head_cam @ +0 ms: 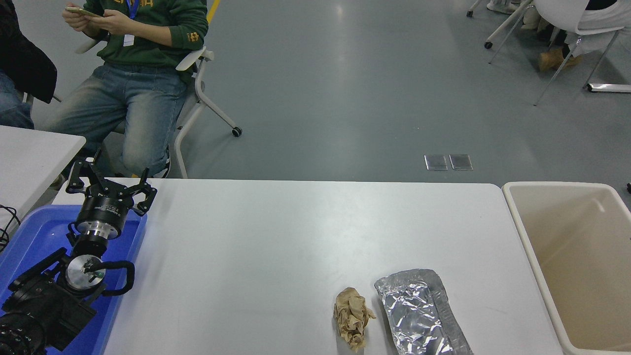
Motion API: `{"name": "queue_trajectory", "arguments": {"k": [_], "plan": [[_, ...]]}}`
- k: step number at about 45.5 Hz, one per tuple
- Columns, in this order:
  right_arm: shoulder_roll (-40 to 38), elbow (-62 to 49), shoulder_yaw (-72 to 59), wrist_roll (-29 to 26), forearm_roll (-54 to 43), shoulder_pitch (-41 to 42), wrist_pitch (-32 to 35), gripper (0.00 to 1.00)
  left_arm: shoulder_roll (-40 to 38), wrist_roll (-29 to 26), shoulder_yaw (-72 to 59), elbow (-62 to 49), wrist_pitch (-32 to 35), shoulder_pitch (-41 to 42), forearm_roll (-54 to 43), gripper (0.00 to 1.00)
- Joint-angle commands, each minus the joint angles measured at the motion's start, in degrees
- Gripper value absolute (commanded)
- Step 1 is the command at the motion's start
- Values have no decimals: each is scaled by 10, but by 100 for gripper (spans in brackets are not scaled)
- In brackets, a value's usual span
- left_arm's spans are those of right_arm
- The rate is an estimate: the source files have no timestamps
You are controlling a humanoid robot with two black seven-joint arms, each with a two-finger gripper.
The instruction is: Clean the table surface
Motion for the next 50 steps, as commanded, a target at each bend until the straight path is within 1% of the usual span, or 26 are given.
{"name": "queue_trajectory", "arguments": {"k": [1,8,10,19,29,35,41,46,50], "plan": [[-20,24,123,1,20,21,2,100,0,0,0,0,0,0,0,100],[-33,90,217,-3,21,44,2,100,0,0,0,0,0,0,0,100],[-36,120,265,-3,21,44,2,100,0,0,0,0,0,0,0,100],[-61,237,422,0,30,2,1,100,0,0,0,0,0,0,0,100],[-55,310,563,0,38,-22,-3,100,0,0,0,0,0,0,0,100],[-34,347,617,-1,48,-38,1,100,0,0,0,0,0,0,0,100],[-8,392,652,5,97,-70,8,100,0,0,0,0,0,0,0,100],[14,393,682,9,159,-85,44,100,0,0,0,0,0,0,0,100],[32,394,682,16,175,-89,72,100,0,0,0,0,0,0,0,100]]}}
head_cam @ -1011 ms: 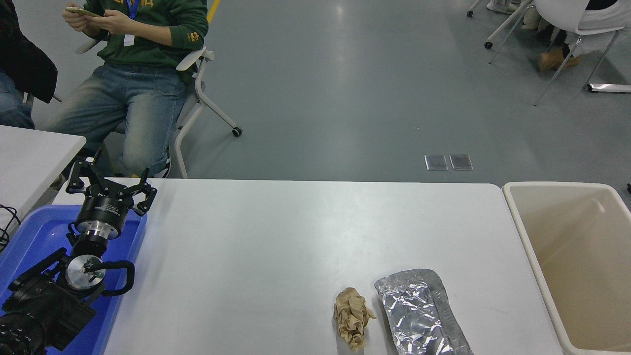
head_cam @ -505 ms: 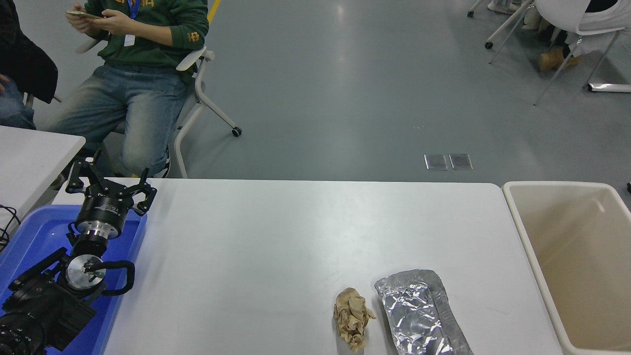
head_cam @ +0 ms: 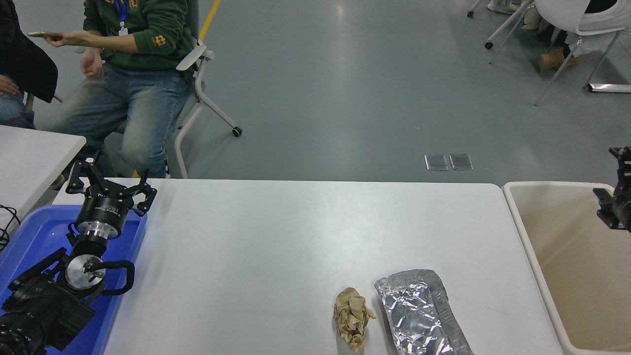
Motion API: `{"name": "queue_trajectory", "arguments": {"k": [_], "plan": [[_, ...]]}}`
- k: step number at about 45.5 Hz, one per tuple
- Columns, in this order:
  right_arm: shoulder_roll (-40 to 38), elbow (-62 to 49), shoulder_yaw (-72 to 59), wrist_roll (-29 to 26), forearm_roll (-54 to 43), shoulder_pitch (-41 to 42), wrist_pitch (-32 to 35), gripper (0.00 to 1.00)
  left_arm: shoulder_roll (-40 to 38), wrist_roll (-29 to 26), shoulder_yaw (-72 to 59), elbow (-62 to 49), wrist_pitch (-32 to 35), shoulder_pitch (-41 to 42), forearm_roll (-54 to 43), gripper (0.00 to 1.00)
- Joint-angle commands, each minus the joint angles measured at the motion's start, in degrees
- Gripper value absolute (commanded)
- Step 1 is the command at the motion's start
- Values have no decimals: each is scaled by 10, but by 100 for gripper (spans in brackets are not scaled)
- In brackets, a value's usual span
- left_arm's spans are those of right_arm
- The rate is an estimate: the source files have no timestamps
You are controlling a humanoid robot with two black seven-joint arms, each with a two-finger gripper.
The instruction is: Clean the table surface
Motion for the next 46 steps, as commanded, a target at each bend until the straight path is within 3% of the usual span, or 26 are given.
{"name": "queue_trajectory", "arguments": {"k": [1,11,22,46], "plan": [[49,33,55,17,71,-31,55,100,0,0,0,0,0,0,0,100],[122,33,57,60,72,-40,71,100,0,0,0,0,0,0,0,100],[147,29,61,126,73,-46,79,100,0,0,0,0,0,-1,0,100],[190,-4,51,148,70,-8,109,100,0,0,0,0,0,-1,0,100]]}}
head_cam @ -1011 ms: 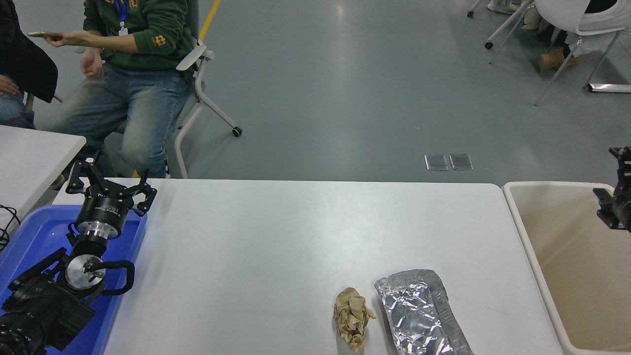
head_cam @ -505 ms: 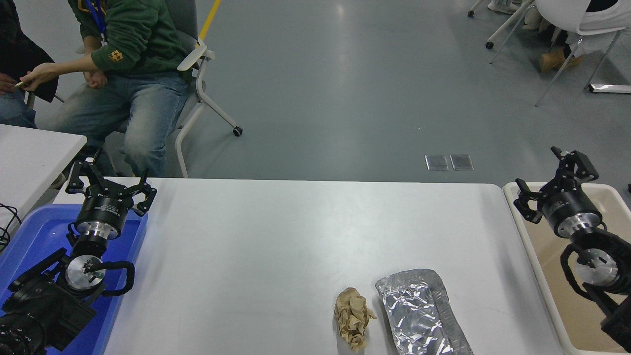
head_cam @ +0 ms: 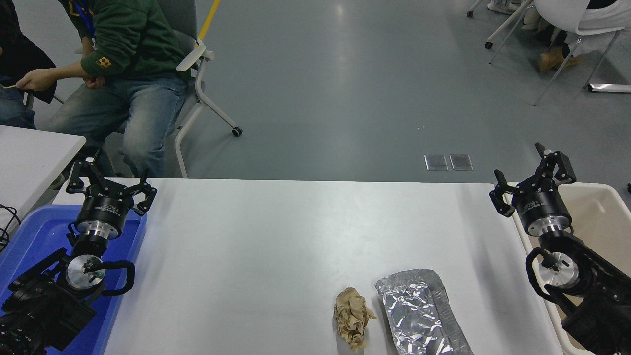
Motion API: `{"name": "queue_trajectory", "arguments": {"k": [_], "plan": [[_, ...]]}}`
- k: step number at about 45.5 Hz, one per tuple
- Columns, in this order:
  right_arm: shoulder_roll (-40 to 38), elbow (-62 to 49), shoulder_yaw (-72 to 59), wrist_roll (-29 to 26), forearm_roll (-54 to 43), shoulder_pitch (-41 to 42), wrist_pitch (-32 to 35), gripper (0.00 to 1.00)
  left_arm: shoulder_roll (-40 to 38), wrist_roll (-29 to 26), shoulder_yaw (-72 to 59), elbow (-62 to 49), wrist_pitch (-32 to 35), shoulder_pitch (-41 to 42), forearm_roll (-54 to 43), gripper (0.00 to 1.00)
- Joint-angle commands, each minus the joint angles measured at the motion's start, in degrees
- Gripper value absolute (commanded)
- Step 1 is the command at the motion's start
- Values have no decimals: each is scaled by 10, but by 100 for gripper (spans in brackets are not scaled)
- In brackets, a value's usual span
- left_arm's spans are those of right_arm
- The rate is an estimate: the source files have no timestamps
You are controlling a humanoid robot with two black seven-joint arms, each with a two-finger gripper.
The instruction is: Clean the table surface
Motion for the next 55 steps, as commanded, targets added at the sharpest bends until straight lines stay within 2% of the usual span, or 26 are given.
{"name": "queue_trajectory", "arguments": {"k": [1,17,22,31,38,46,55], "plan": [[18,-4,-4,8,-1,11,18,100,0,0,0,0,0,0,0,100],[14,7,-16,7,-1,2,21,100,0,0,0,0,0,-1,0,100],[-16,36,-22,-1,-3,-2,72,100,0,0,0,0,0,0,0,100],[-75,112,-80,-94,0,-5,70,100,0,0,0,0,0,-1,0,100],[-115,154,-123,-101,-17,-6,71,100,0,0,0,0,0,-1,0,100],[-173,243,-174,-109,-83,4,45,100,0,0,0,0,0,-1,0,100],[-202,300,-204,-192,-208,12,23,100,0,0,0,0,0,-1,0,100]]}}
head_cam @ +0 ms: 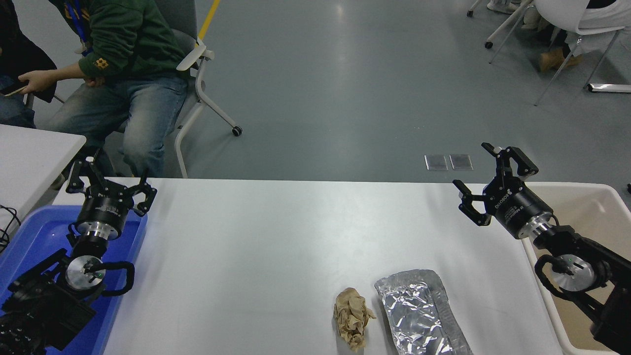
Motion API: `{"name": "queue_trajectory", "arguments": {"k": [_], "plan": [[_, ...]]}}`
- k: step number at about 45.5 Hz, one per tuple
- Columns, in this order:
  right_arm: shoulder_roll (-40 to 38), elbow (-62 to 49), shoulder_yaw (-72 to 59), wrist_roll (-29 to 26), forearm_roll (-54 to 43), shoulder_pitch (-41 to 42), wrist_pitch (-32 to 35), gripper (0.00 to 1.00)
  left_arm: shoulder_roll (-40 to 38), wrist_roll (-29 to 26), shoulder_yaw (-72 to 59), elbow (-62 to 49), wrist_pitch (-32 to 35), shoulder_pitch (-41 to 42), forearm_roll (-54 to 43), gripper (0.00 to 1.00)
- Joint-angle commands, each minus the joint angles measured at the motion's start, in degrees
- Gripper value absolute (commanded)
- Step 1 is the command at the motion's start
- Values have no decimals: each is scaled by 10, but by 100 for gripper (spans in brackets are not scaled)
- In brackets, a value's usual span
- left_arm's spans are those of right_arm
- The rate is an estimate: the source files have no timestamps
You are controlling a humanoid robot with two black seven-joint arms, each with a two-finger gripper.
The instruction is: Clean the table surface
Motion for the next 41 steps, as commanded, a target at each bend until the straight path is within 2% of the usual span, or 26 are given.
{"name": "queue_trajectory", "arguments": {"k": [1,13,21,29,41], "plan": [[-53,79,-40,-77,-130,7,-16,100,0,0,0,0,0,0,0,100],[-104,146,-81,-138,-309,25,-5,100,0,0,0,0,0,1,0,100],[-141,189,-124,-139,-370,52,37,100,0,0,0,0,0,1,0,100],[-177,250,-132,-136,-483,56,37,100,0,0,0,0,0,0,0,100],[-182,287,-133,-136,-634,48,34,100,0,0,0,0,0,1,0,100]]}}
